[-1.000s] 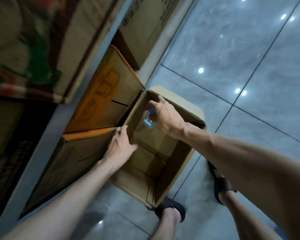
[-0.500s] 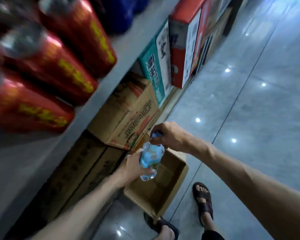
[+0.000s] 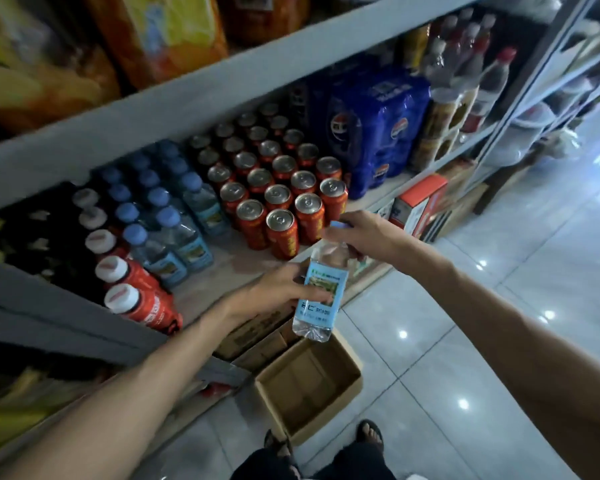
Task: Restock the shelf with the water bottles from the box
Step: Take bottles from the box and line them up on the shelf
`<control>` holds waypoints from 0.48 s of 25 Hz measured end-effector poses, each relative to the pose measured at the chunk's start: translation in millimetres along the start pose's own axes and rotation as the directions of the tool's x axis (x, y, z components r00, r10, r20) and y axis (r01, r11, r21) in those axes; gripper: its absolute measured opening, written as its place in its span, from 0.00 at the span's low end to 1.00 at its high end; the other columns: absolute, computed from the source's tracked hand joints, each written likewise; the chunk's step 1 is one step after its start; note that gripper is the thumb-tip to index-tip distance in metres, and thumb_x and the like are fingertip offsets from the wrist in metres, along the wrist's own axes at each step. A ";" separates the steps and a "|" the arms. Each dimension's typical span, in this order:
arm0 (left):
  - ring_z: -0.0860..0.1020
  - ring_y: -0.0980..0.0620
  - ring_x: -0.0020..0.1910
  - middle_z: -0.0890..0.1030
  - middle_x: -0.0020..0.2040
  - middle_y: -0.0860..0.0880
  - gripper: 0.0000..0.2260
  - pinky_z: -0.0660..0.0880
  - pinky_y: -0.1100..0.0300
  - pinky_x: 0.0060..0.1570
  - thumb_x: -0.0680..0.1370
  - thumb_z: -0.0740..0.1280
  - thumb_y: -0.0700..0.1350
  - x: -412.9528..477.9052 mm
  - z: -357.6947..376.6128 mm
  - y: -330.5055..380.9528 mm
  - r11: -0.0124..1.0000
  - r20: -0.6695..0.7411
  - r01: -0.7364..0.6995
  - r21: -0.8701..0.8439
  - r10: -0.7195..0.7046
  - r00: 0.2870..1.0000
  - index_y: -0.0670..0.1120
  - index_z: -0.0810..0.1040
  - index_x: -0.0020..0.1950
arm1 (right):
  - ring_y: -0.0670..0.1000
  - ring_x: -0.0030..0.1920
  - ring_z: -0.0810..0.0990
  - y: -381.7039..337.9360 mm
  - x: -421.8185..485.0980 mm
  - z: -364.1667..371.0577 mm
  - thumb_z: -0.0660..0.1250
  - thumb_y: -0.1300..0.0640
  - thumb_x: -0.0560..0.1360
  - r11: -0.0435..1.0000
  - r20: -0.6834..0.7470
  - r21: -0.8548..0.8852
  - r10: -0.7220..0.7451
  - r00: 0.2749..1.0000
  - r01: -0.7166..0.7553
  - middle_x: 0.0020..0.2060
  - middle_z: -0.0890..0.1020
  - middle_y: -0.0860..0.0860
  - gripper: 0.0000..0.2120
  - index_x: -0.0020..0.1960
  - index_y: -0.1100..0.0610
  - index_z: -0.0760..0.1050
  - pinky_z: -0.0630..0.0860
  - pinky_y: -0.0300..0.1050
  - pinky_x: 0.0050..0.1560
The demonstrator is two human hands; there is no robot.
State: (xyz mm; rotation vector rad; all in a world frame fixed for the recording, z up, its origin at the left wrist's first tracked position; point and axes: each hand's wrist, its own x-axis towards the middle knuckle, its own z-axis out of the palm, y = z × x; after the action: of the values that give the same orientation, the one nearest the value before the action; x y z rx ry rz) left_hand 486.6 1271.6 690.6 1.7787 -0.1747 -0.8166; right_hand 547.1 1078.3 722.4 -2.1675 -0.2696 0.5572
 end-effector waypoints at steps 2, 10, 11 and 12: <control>0.83 0.51 0.52 0.85 0.52 0.47 0.11 0.78 0.62 0.50 0.75 0.71 0.42 -21.3 -10.9 10.3 0.999 -0.100 -0.033 -0.038 0.029 0.995 0.42 0.80 0.57 | 0.46 0.38 0.78 -20.9 -2.3 6.2 0.67 0.41 0.74 0.993 0.052 0.117 -0.035 0.998 0.029 0.37 0.81 0.48 0.16 0.45 0.54 0.79 0.75 0.42 0.42; 0.83 0.52 0.50 0.85 0.50 0.50 0.12 0.79 0.58 0.51 0.72 0.74 0.45 -61.6 -49.2 -2.1 0.993 -0.408 -0.079 -0.090 0.036 0.912 0.48 0.80 0.55 | 0.45 0.44 0.84 -76.4 25.3 48.0 0.74 0.61 0.71 0.964 0.253 0.225 -0.201 0.946 0.144 0.42 0.86 0.49 0.10 0.51 0.62 0.80 0.77 0.38 0.44; 0.83 0.51 0.51 0.84 0.52 0.49 0.16 0.78 0.55 0.55 0.70 0.76 0.45 -60.8 -54.3 -10.3 0.991 -0.467 -0.076 -0.110 0.016 0.884 0.47 0.79 0.56 | 0.43 0.42 0.84 -81.8 32.1 51.9 0.76 0.63 0.69 0.963 0.236 0.213 -0.213 0.948 0.163 0.40 0.86 0.47 0.11 0.51 0.62 0.80 0.77 0.36 0.42; 0.82 0.50 0.53 0.83 0.54 0.48 0.20 0.77 0.51 0.58 0.69 0.77 0.47 -59.2 -59.1 -19.3 0.991 -0.533 -0.056 -0.124 -0.019 0.846 0.47 0.78 0.58 | 0.40 0.41 0.83 -86.3 39.4 56.3 0.77 0.63 0.68 0.966 0.204 0.176 -0.222 0.954 0.187 0.39 0.85 0.45 0.12 0.50 0.61 0.81 0.76 0.34 0.42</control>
State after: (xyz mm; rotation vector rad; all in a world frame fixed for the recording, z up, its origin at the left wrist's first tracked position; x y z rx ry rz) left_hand 472.6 1354.5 708.1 1.8015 0.2291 -0.2820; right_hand 555.0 1185.0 749.4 -1.9002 -0.5492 0.6781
